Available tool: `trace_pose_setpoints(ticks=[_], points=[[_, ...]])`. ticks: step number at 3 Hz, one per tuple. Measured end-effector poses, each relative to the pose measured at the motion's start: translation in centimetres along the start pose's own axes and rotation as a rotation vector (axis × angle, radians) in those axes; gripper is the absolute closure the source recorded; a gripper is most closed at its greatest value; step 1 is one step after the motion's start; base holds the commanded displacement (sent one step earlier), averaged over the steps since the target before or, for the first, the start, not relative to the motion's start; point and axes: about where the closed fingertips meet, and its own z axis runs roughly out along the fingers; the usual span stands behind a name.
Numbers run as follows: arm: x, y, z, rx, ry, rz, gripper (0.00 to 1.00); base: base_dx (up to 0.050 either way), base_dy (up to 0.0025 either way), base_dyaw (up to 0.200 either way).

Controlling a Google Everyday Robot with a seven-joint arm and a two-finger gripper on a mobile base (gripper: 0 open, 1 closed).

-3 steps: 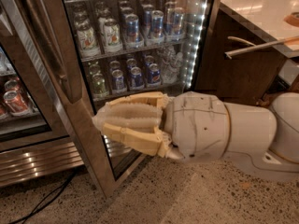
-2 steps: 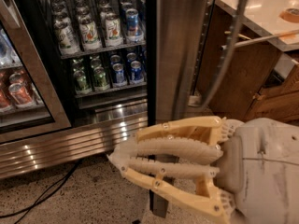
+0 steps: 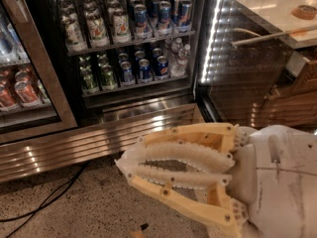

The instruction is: Open right fridge door

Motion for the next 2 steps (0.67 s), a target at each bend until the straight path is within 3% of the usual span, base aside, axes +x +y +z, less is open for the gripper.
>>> trace_pose_setpoints(ticks=[1,2], points=[[0.3,-0.3,0.5,0.007,0.009,0.016,1.00,0.000,0.00000,0.000],[0.9,-2.7,0.2,0.040,0.021,0.055,1.00,0.000,0.00000,0.000]])
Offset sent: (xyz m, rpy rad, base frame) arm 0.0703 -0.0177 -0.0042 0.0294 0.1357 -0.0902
